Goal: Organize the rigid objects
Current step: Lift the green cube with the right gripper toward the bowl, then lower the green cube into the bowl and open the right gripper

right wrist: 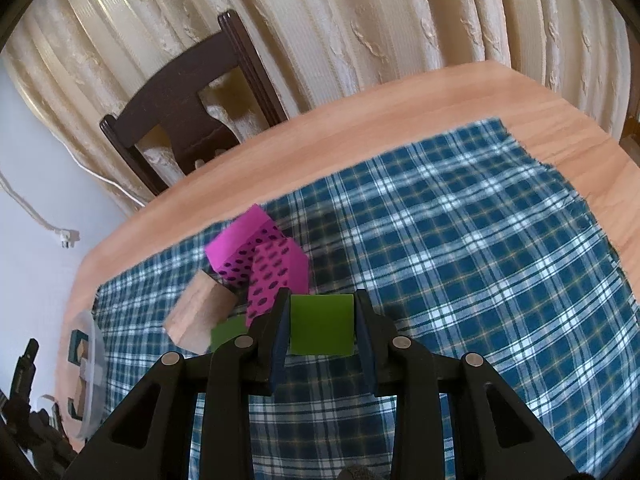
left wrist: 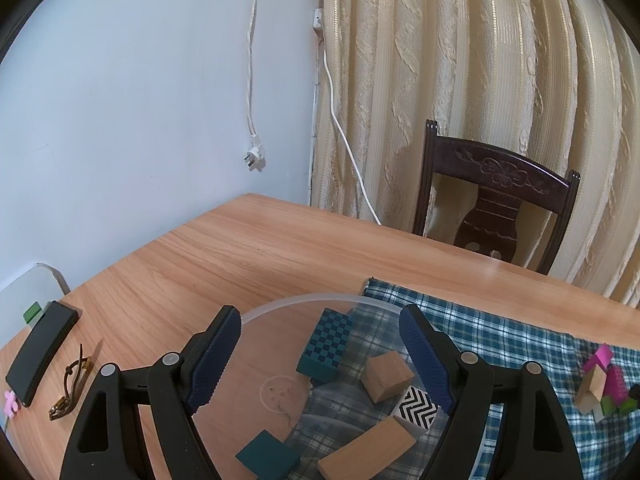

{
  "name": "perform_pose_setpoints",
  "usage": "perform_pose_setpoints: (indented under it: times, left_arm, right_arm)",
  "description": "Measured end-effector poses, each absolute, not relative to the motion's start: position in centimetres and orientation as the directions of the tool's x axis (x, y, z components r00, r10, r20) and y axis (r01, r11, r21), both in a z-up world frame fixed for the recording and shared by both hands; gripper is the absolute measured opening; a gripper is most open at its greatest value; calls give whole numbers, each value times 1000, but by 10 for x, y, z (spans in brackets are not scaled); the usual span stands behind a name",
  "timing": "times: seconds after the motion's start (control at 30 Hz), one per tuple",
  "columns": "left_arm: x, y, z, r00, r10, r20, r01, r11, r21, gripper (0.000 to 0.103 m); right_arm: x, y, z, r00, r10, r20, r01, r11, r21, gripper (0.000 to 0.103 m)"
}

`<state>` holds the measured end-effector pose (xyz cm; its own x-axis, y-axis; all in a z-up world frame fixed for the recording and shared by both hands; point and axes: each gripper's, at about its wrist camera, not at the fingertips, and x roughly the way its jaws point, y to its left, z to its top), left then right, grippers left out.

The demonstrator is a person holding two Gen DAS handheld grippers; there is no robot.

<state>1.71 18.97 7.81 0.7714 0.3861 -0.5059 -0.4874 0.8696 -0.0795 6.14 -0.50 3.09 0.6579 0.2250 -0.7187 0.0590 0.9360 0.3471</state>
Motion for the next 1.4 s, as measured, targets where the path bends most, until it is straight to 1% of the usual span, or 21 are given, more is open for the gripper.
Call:
perform_pose_setpoints:
  times: [0.17,0.33,0.73,1.03,1.4]
  left_arm:
    - [16,189,81,773,389,-501,-491,867,-84,85]
    - [14,195,84,772,393,-499,-503,859,-101,85]
    - [5,203,90,787,384,-483,-509,846,-157,85]
    - [1,208,93,797,366,-481,-499,847,-183,85]
    - [-4,209,97,808,353,-471,-491,846,-207,85]
  right_arm:
    - [53,-3,44,688,260,-677,19,927,375,31]
    - [40,17,56,698,335,-633,-73,912,403,31]
    - [12,102,69,584,557,-590,-303,824,479,31]
    - [-6,183,85,514,620,-593,-457,783,423,32]
    - [-10,257,71,451,632,-630,-544,754,368,32]
